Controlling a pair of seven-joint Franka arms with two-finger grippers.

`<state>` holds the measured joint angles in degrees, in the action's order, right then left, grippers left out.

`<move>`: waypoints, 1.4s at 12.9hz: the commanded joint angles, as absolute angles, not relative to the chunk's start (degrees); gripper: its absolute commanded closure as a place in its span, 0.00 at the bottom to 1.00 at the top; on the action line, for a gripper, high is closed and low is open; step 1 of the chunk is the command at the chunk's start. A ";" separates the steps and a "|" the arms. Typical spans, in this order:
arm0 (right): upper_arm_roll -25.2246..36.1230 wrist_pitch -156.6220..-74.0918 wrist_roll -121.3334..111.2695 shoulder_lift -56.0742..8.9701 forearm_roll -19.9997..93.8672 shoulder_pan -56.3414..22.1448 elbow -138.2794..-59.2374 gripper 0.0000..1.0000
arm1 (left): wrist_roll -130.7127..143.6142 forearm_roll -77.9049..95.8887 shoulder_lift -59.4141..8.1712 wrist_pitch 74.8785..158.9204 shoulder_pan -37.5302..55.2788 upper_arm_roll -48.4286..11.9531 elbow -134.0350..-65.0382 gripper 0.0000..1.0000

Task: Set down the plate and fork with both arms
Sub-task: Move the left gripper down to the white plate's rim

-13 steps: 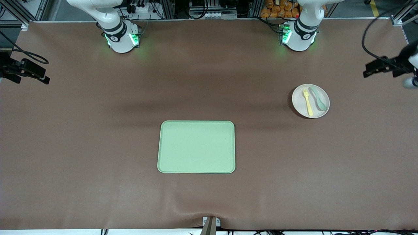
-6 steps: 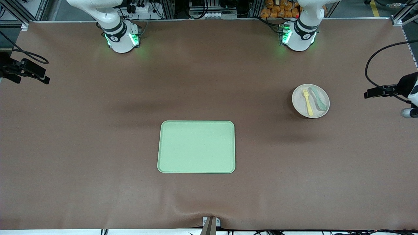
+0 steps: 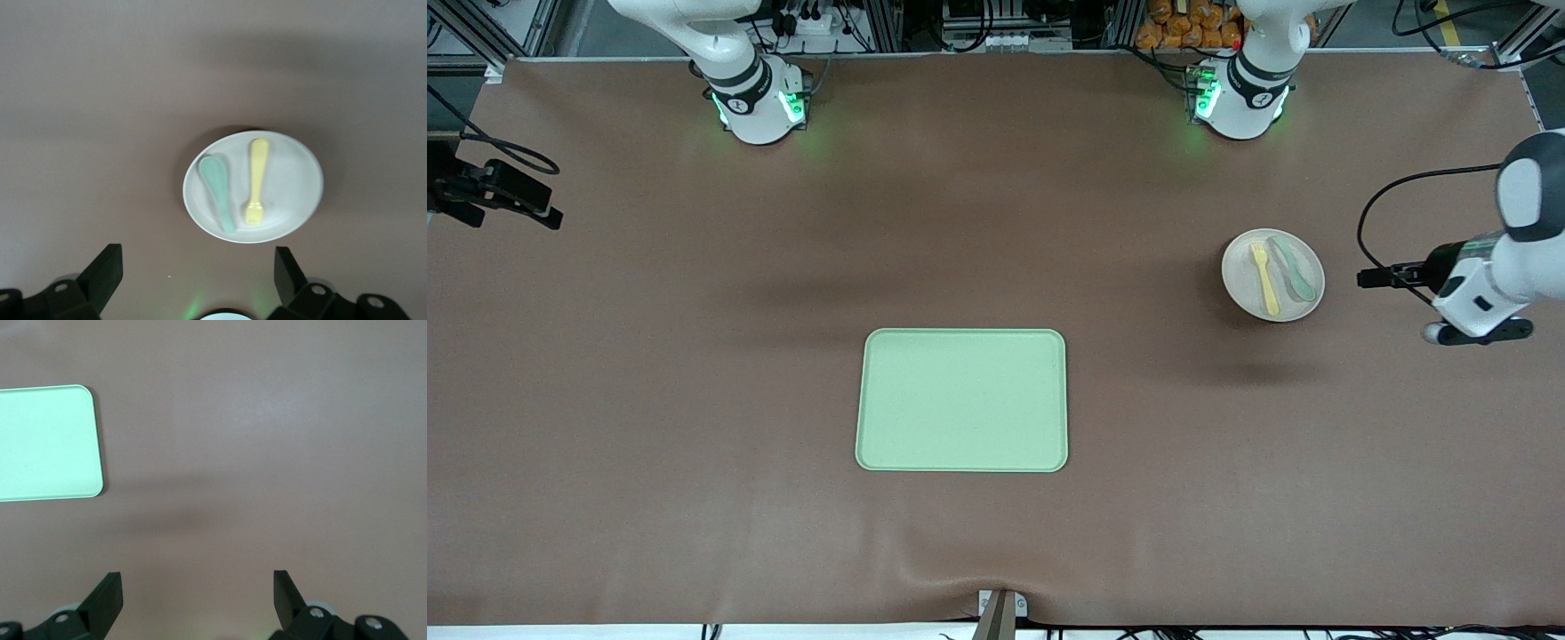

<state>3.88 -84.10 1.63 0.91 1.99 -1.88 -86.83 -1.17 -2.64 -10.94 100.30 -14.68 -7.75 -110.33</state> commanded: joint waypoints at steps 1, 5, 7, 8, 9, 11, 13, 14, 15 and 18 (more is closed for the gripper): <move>3.16 -84.02 0.88 1.32 2.72 -0.79 -87.28 0.00 | -1.14 -4.92 -9.05 108.34 -17.39 -8.26 -121.08 0.00; 3.16 -84.02 0.88 1.32 2.72 -0.88 -87.28 0.00 | -1.14 -5.01 -11.32 120.66 -21.71 -8.35 -129.81 0.00; 3.16 -84.02 0.88 1.32 2.64 -0.70 -87.36 0.00 | -1.06 -5.01 -14.66 122.68 -21.71 -8.35 -129.90 0.00; 3.16 -83.94 0.88 1.32 2.72 -0.62 -87.28 0.00 | -1.05 -5.01 -16.16 124.00 -21.71 -8.26 -129.99 0.00; 3.16 -84.02 0.88 1.32 2.72 -0.53 -87.36 0.00 | -1.05 -5.01 -17.04 124.45 -21.80 -8.26 -129.99 0.00; 3.25 -84.11 0.88 1.32 2.72 -0.79 -87.28 0.00 | -1.05 -5.10 -18.19 124.63 -21.88 -8.26 -130.08 0.00; 3.16 -84.02 0.88 1.32 2.72 -0.79 -87.28 0.00 | -1.05 -5.10 -18.89 124.72 -21.88 -8.17 -130.08 0.00; 3.16 -83.94 0.88 1.32 2.72 -0.79 -87.36 0.00 | -1.05 -5.62 -18.98 124.72 -21.88 -8.17 -130.08 0.00; 3.16 -83.94 0.88 1.32 2.72 -0.70 -87.28 0.00 | -1.05 -7.97 -18.98 124.72 -22.23 -8.17 -130.43 0.00; 3.25 -83.94 0.88 1.32 2.72 -0.79 -87.36 0.00 | -1.05 -11.77 -20.39 124.72 -23.73 -8.26 -130.52 0.00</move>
<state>3.87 -84.07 1.63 0.90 1.99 -1.76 -86.85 -1.20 -9.35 -19.57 124.19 -22.61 -7.82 -130.19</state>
